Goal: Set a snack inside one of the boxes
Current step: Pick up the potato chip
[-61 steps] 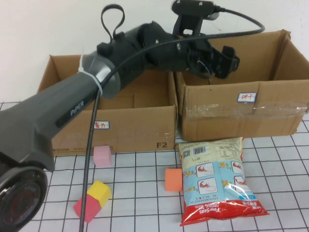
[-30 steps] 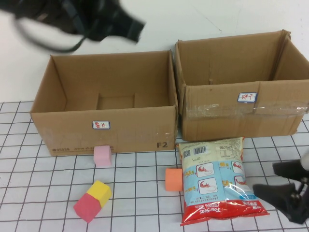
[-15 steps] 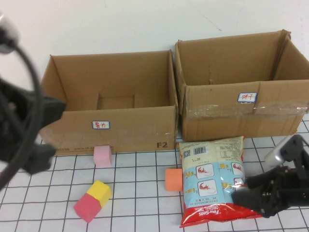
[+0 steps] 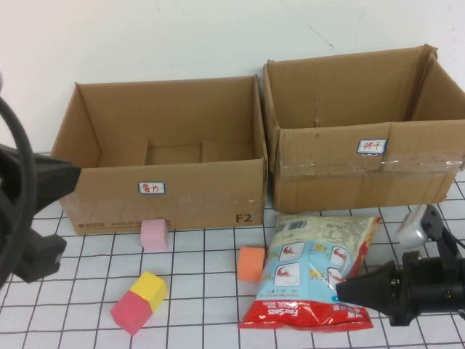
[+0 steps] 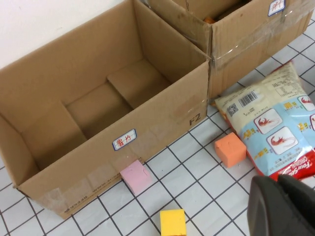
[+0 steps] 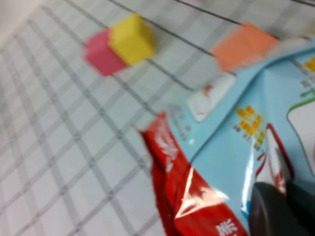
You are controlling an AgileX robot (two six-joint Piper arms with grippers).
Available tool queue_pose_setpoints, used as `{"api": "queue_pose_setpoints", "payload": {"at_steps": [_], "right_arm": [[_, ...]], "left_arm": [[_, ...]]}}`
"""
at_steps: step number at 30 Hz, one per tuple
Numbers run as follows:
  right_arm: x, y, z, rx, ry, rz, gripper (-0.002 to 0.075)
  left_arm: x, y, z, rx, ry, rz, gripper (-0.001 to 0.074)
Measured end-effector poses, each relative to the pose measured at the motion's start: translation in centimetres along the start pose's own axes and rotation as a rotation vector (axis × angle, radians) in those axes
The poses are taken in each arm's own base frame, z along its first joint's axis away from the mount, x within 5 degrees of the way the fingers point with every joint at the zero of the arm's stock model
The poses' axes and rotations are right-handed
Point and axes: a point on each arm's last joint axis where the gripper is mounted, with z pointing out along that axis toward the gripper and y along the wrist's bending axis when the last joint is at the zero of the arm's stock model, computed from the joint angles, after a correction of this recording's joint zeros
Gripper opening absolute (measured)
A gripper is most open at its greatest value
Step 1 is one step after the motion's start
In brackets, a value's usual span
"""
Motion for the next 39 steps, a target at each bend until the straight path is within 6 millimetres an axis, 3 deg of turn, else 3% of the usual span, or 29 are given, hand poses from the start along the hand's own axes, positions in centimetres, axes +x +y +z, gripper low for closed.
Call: {"api": "queue_pose_setpoints", "payload": {"at_steps": [9, 18, 22, 28, 31, 36, 39], "right_arm": [[-1.4, 2.8, -1.2, -0.183, -0.04, -0.078, 0.0003], [-3.2, 4.8, -2.8, -0.173, -0.087, -0.183, 0.0002], [-3.5, 5.0, -3.1, -0.148, -0.083, -0.172, 0.0002], [-2.2, 3.4, -3.0, 0.016, 0.073, -0.129, 0.0019], [-1.8, 2.8, -3.1, 0.078, 0.116, -0.081, 0.013], [-1.6, 2.6, -3.1, 0.11, 0.144, 0.011, 0.0524], [-1.2, 2.3, -3.2, 0.139, 0.191, -0.017, 0.0646]], "left_arm": [[0.0, 0.0, 0.0, 0.0, 0.0, -0.005, -0.0001], [0.0, 0.0, 0.0, 0.0, 0.0, -0.007, -0.0001], [0.0, 0.0, 0.0, 0.0, 0.0, -0.008, -0.0001], [0.0, 0.0, 0.0, 0.0, 0.001, -0.009, -0.0001], [0.1, 0.0, 0.0, 0.0, 0.006, -0.014, -0.0001], [0.1, 0.0, 0.0, 0.001, 0.008, -0.019, -0.0001], [0.1, 0.0, 0.0, 0.001, 0.016, -0.019, -0.0001]]}}
